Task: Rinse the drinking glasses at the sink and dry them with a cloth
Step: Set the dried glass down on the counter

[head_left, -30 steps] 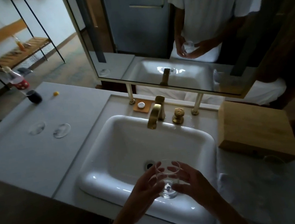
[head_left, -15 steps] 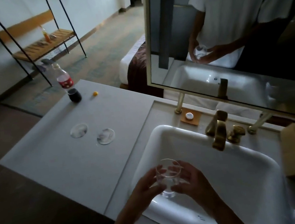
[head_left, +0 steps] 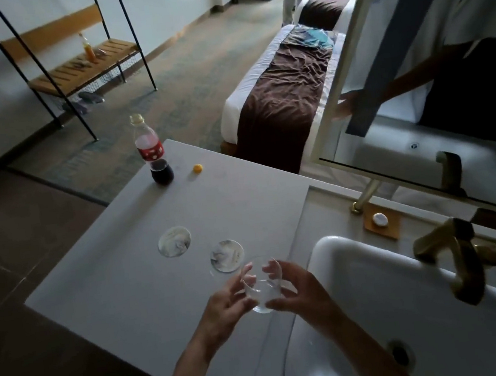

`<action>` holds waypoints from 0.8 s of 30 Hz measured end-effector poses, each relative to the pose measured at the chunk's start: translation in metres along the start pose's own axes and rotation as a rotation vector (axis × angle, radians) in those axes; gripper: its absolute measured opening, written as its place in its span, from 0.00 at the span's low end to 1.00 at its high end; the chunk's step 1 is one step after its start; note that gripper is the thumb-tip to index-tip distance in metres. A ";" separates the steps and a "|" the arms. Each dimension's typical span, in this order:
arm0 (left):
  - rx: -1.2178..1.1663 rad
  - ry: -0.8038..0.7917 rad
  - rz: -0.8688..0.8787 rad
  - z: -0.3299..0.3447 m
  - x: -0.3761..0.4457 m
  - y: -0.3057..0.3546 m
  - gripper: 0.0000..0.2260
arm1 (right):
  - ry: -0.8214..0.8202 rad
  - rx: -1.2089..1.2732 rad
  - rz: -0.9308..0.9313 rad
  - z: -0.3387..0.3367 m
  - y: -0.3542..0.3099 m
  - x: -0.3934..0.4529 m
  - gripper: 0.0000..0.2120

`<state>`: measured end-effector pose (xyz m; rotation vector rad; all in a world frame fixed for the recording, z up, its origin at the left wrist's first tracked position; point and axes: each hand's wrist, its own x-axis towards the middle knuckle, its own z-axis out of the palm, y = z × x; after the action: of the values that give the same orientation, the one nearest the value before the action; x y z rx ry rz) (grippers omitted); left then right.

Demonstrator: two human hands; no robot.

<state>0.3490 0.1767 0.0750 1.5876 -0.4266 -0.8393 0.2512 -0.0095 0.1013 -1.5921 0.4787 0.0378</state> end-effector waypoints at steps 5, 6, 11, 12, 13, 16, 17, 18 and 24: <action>0.099 0.014 0.012 -0.033 0.029 -0.001 0.28 | -0.035 -0.020 0.015 0.017 -0.010 0.041 0.30; 0.119 0.015 0.012 -0.038 0.035 -0.002 0.28 | -0.040 -0.021 0.019 0.017 -0.011 0.049 0.30; 0.217 0.045 0.017 -0.059 0.058 -0.007 0.30 | -0.045 -0.076 0.012 0.024 -0.009 0.082 0.31; 0.224 0.055 0.018 -0.063 0.061 -0.008 0.30 | -0.040 -0.084 0.010 0.027 -0.007 0.087 0.31; 0.229 0.067 0.024 -0.066 0.065 -0.010 0.30 | -0.034 -0.088 0.010 0.030 -0.005 0.092 0.32; 0.246 0.091 0.027 -0.076 0.072 -0.013 0.29 | -0.021 -0.077 0.010 0.038 0.001 0.108 0.31; 0.240 0.094 0.025 -0.079 0.074 -0.014 0.29 | -0.019 -0.071 0.009 0.040 0.002 0.112 0.31; 0.229 0.095 0.019 -0.082 0.076 -0.015 0.30 | -0.017 -0.061 0.009 0.043 0.002 0.116 0.31; 0.244 0.109 -0.025 -0.091 0.086 -0.019 0.31 | -0.003 -0.017 0.019 0.052 0.008 0.132 0.33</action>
<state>0.4682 0.1846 0.0339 1.8581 -0.4448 -0.7361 0.3823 0.0041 0.0484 -1.6037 0.4930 0.0588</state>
